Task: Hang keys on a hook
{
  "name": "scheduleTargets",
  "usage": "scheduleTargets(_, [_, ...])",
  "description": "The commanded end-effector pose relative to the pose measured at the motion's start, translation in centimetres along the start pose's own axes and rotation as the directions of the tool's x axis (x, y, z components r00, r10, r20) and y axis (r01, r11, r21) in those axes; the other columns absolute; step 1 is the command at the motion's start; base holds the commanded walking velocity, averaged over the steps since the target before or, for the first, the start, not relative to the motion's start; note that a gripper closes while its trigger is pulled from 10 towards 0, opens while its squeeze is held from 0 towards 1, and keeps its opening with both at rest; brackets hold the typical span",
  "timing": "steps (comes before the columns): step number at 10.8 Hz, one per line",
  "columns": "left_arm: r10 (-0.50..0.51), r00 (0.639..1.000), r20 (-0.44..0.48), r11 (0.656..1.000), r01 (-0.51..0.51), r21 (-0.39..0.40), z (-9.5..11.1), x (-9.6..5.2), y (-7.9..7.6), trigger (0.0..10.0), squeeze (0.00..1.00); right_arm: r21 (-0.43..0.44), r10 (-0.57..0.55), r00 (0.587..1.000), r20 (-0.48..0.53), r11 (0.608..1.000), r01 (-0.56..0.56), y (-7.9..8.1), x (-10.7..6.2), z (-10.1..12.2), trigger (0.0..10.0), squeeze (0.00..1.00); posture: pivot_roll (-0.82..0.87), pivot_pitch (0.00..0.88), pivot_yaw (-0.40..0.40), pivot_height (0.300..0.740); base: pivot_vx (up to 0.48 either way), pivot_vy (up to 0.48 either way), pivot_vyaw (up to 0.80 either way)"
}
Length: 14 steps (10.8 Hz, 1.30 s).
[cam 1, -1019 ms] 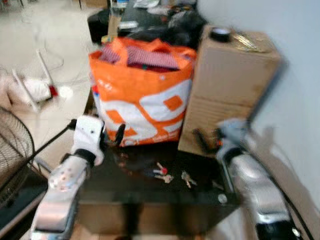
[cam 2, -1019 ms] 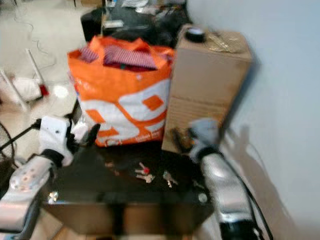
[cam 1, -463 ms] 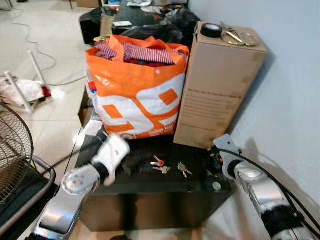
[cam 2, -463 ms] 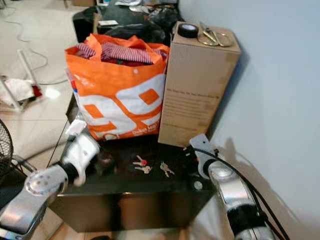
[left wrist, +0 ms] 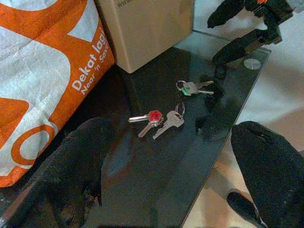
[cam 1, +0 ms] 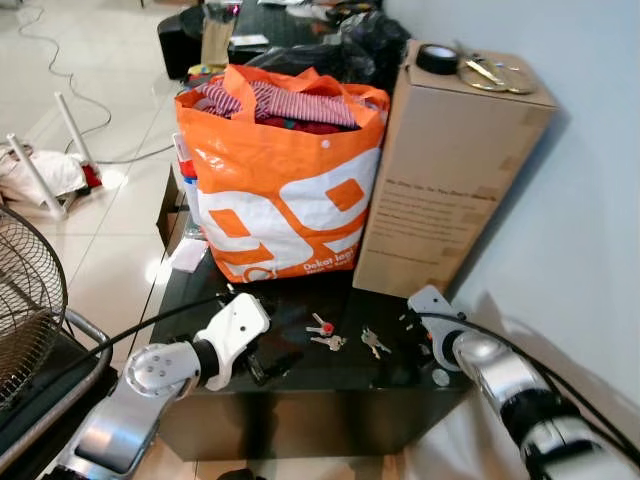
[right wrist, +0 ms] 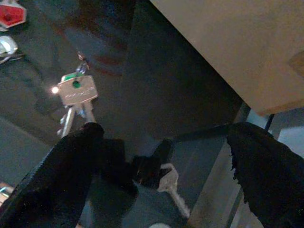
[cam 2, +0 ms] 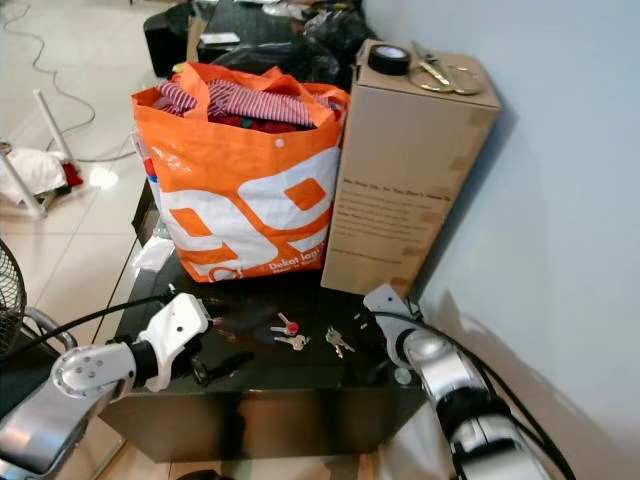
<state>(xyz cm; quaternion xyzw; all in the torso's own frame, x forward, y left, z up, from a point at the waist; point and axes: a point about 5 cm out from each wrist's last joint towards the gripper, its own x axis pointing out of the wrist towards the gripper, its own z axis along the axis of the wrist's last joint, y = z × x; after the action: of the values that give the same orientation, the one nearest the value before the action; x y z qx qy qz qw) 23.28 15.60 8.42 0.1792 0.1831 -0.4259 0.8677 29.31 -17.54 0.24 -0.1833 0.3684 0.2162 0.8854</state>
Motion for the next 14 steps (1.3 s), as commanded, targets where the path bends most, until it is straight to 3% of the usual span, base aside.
scheduleTargets(1, [-0.012,1.000,0.019,1.000,0.012,0.015,0.6,0.0,0.0,10.0,0.00,0.013,0.005,1.000,-0.002,1.000,-0.005,-0.2,0.0,-0.2,10.0,0.00,0.01,0.000,-0.075,0.740,0.000,0.000,0.00])
scheduleTargets(2, [-0.026,1.000,0.012,1.000,0.026,0.015,0.5,0.0,-0.1,10.0,0.00,-0.001,-0.003,1.000,-0.030,1.000,0.003,0.0,0.3,-0.6,10.0,0.00,0.02,0.000,-0.073,0.740,0.000,0.000,0.00])
scheduleTargets(3, [-0.042,0.999,0.004,0.999,0.042,0.015,0.4,-0.2,-0.3,10.0,0.00,-0.006,-0.025,0.998,-0.058,1.000,0.025,-0.1,0.4,-0.9,5.6,0.00,0.02,0.000,-0.072,0.740,0.000,0.000,0.00])
scheduleTargets(4, [-0.054,0.999,-0.004,0.998,0.054,0.014,0.4,-0.5,-0.5,10.0,0.00,-0.006,-0.029,0.996,-0.081,1.000,0.028,-0.1,0.5,-1.3,2.9,0.00,0.03,0.000,-0.071,0.740,0.000,0.000,0.00])
scheduleTargets(5, [-0.058,0.998,-0.015,0.998,0.058,0.013,0.2,-0.9,-0.5,10.0,0.00,-0.009,-0.018,0.994,-0.110,1.000,0.018,0.0,0.5,-1.9,1.5,0.00,0.04,0.000,-0.072,0.740,0.000,0.000,0.00])
scheduleTargets(6, [-0.058,0.998,-0.020,0.998,0.058,0.012,0.2,-1.1,-0.4,10.0,0.00,-0.009,-0.023,0.993,-0.120,1.000,0.022,0.1,0.5,-2.3,1.8,0.00,0.04,0.000,-0.074,0.740,0.000,0.000,0.00])
scheduleTargets(8, [-0.062,0.997,-0.034,0.998,0.062,0.003,0.0,-1.6,-0.6,10.0,0.00,0.009,-0.067,0.988,-0.138,0.998,0.069,0.2,0.5,-3.1,0.0,0.00,0.05,0.000,-0.067,0.740,0.000,0.000,0.00])
scheduleTargets(14, [-0.064,0.996,-0.055,0.998,0.064,-0.001,0.3,-2.9,-0.7,10.0,0.00,0.056,-0.139,0.984,-0.114,0.988,0.146,0.5,0.7,-3.3,0.0,0.00,0.08,0.000,-0.048,0.740,0.000,0.000,0.00])
